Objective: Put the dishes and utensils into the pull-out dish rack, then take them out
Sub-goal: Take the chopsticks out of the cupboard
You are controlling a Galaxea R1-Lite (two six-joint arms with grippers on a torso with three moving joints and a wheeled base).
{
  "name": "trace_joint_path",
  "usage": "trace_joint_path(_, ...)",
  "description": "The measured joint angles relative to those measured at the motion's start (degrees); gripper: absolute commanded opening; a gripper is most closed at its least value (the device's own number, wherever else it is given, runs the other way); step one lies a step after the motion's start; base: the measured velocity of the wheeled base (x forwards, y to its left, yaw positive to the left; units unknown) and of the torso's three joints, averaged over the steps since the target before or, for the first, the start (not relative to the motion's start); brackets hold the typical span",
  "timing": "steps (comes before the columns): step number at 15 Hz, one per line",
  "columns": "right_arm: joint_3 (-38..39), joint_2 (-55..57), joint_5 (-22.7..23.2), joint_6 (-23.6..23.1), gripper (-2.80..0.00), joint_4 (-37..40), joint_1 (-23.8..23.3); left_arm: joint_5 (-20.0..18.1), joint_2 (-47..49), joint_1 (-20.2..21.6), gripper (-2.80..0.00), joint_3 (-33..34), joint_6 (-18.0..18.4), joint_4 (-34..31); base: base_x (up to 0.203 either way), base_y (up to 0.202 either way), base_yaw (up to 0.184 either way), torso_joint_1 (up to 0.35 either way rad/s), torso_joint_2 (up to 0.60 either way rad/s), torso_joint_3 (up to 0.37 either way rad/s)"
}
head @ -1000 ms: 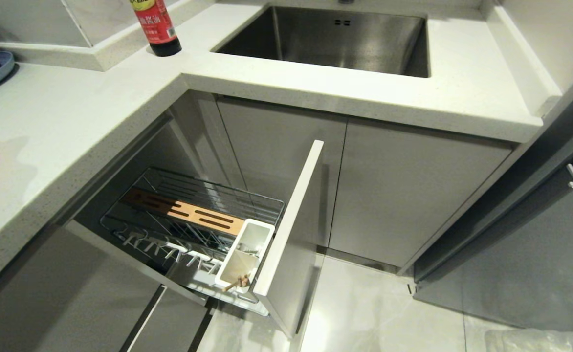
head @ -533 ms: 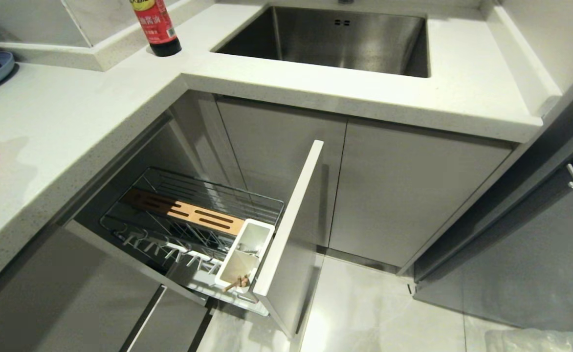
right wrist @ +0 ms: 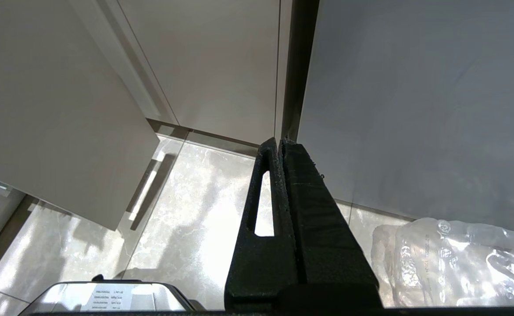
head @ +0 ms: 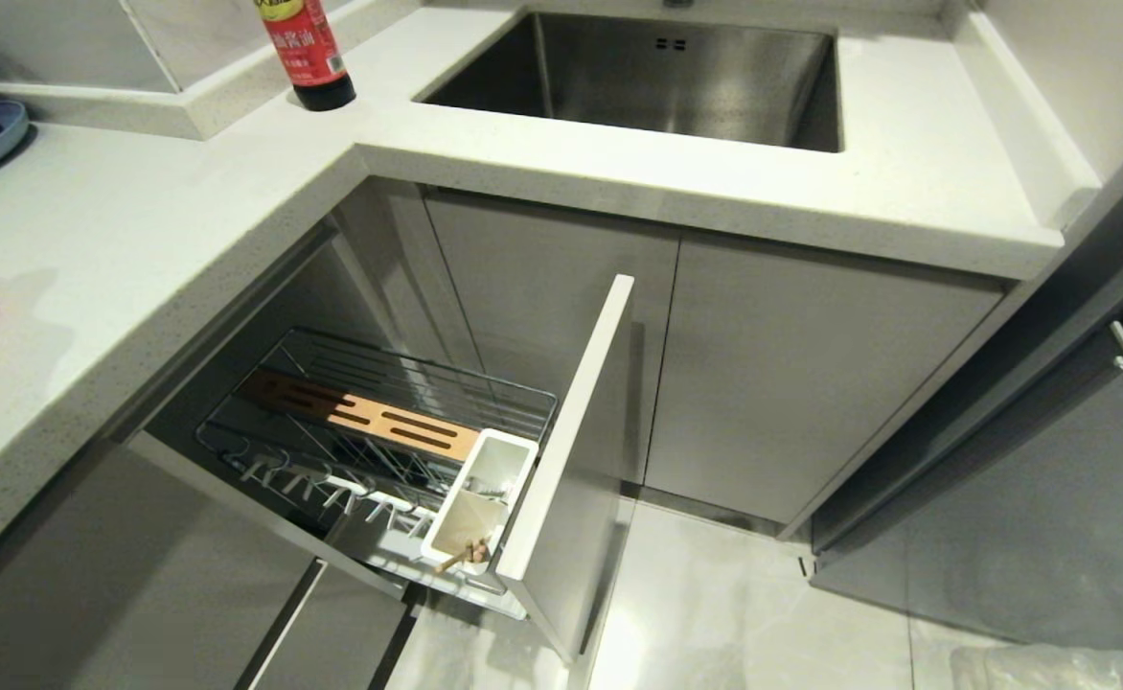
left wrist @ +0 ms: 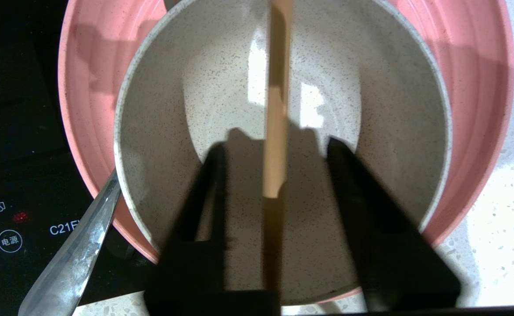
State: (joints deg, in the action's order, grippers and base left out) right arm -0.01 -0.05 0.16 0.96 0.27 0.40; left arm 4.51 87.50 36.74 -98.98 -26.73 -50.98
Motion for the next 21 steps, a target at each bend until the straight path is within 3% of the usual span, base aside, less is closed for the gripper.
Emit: trace_joint_path(21,0.01,0.02,0.0,0.0,-2.8,-0.02,0.01,0.41,-6.87,0.27,0.0,-2.56,0.01,0.17,0.0,0.0,0.0,0.0,0.0,0.0)
